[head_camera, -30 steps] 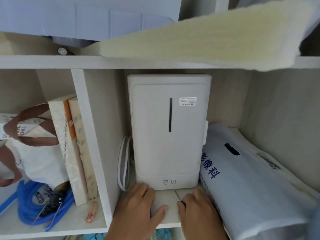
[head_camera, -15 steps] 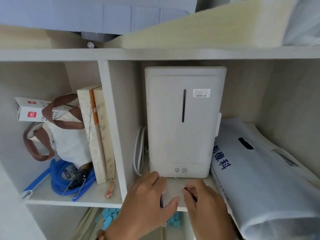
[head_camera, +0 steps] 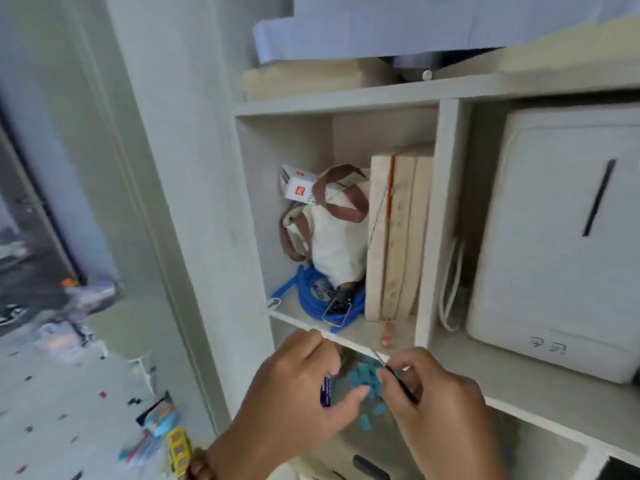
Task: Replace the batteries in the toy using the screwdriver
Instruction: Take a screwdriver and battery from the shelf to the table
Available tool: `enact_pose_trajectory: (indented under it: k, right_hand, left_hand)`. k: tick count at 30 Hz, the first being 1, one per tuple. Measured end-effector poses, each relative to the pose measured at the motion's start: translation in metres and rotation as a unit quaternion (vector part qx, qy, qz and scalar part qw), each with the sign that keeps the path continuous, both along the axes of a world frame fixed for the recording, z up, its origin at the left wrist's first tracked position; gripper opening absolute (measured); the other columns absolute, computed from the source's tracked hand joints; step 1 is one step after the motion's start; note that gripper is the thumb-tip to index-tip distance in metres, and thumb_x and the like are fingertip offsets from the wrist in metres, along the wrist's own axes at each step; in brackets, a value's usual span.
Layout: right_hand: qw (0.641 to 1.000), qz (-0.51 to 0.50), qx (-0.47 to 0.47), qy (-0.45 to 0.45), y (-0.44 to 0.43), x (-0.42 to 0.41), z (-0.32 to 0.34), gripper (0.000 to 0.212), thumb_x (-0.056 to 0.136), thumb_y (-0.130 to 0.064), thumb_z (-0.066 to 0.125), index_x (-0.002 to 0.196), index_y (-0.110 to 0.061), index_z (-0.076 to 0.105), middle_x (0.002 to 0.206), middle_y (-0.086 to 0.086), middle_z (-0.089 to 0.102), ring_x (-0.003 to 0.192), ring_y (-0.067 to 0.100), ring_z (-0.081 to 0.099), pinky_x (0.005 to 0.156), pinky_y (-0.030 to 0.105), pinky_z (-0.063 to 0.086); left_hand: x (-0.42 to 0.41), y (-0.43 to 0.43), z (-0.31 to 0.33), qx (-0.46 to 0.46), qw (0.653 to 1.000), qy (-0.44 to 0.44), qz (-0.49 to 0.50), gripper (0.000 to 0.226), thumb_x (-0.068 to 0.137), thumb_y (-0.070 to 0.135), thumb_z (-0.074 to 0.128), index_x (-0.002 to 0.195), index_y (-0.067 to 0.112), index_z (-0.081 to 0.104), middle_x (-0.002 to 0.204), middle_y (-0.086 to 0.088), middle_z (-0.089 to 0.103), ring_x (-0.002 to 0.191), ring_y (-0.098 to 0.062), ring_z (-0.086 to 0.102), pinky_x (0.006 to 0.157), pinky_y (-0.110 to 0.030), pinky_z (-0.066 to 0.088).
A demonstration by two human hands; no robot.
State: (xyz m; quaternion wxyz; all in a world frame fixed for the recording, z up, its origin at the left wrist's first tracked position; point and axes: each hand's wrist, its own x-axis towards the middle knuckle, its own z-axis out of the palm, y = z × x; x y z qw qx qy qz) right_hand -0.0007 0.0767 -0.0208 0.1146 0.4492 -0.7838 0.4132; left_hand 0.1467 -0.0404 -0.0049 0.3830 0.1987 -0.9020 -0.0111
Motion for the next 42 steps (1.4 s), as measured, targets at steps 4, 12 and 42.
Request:
enact_pose_trajectory:
  k: [4, 12, 42]
  right_hand:
    - [0.996, 0.079, 0.028, 0.000, -0.045, 0.054, 0.000, 0.024, 0.068, -0.045, 0.083, 0.086, -0.035, 0.069, 0.057, -0.013, 0.071, 0.054, 0.015, 0.069, 0.051, 0.026, 0.055]
    - [0.984, 0.174, 0.032, 0.016, -0.134, 0.232, -0.004, 0.036, 0.064, -0.040, 0.087, 0.085, -0.038, 0.058, 0.049, -0.020, 0.064, 0.048, 0.014, 0.066, 0.043, 0.021, 0.050]
    - [0.913, 0.401, 0.072, 0.031, -0.567, 0.639, -0.012, 0.013, 0.086, -0.044, 0.069, 0.085, -0.032, 0.068, 0.058, -0.013, 0.072, 0.056, 0.017, 0.068, 0.050, 0.030, 0.053]
  left_hand:
    - [0.073, -0.023, 0.002, -0.004, 0.998, 0.011, 0.062, 0.041, 0.075, 0.053, 0.073, 0.070, 0.016, 0.055, 0.071, 0.006, 0.045, 0.065, -0.012, 0.046, 0.055, -0.027, 0.046]
    - [0.267, -0.068, -0.005, -0.016, 0.981, 0.007, 0.193, 0.042, 0.072, 0.055, 0.072, 0.069, 0.018, 0.051, 0.071, 0.006, 0.043, 0.068, -0.011, 0.043, 0.056, -0.021, 0.040]
    - [0.689, -0.431, -0.017, 0.020, 0.890, -0.039, 0.453, 0.041, 0.079, 0.064, 0.062, 0.076, 0.023, 0.059, 0.073, 0.013, 0.048, 0.069, -0.003, 0.040, 0.058, -0.016, 0.037]
